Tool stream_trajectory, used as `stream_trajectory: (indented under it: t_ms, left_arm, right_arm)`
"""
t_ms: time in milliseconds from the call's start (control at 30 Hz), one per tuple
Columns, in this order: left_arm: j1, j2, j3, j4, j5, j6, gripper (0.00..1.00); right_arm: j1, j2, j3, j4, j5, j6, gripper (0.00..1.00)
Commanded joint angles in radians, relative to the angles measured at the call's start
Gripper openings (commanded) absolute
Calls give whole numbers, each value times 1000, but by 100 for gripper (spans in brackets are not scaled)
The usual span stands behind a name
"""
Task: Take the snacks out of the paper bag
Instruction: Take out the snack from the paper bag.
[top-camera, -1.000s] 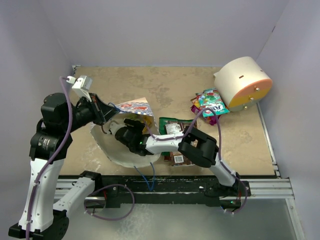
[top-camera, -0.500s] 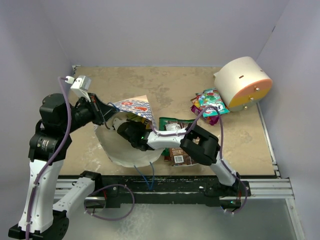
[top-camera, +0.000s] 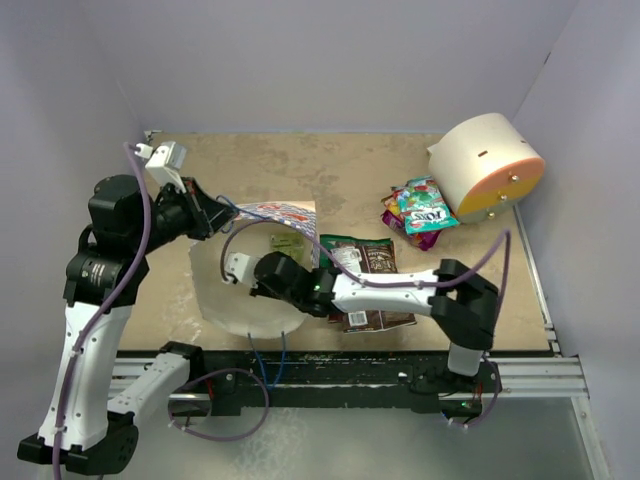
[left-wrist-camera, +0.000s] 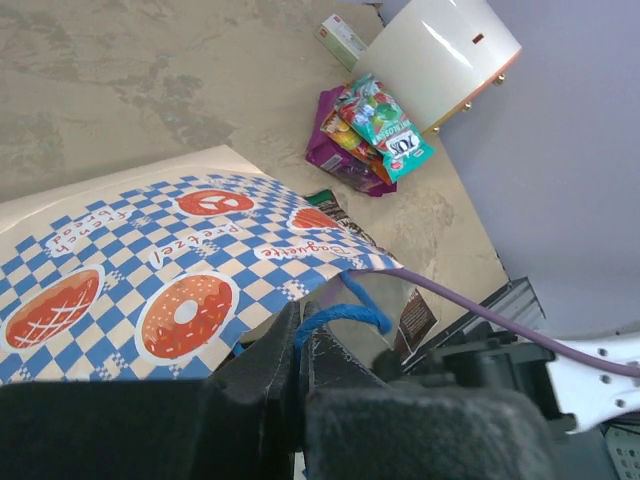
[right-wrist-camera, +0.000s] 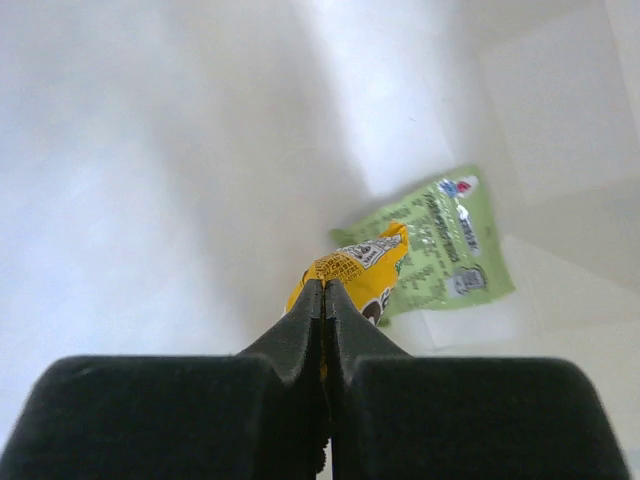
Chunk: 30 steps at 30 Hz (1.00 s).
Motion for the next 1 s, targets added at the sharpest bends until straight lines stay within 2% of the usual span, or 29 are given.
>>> stream_trajectory:
  t_ms: [0, 200, 367, 500, 600, 733, 833, 900, 967]
  left_arm:
    - [-3, 24, 54, 51, -55, -17, 0]
    - [-3, 70, 82, 27, -117, -36, 0]
    - [-3, 83, 121, -2, -218, -48, 0]
    - [-3, 56, 149, -25, -363, -52, 0]
    - [-3, 44, 171, -44, -432, -44, 0]
    - [-3, 34, 189, -62, -491, -42, 0]
    - [-3, 18, 196, -77, -556, -45, 0]
    - [-3, 12, 204, -82, -586, -41, 0]
    - [-3, 8, 215, -87, -601, -34, 0]
  right_arm:
    - [3, -178, -85, 83, -291, 20, 0]
    - [4, -334, -126, 81, -504, 42, 0]
    - [3, -450, -95, 32, -551, 64, 0]
    - [4, -567, -37, -61, -563, 30, 0]
    - [3, -656, 9, -32, -392, -49, 0]
    - [3, -728, 35, 135, -180, -161, 0]
    - [-7, -702, 55, 289, 53, -243, 0]
    - [-58, -659, 67, 359, 129, -273, 0]
    - [-141, -604, 120, 328, 159, -182, 0]
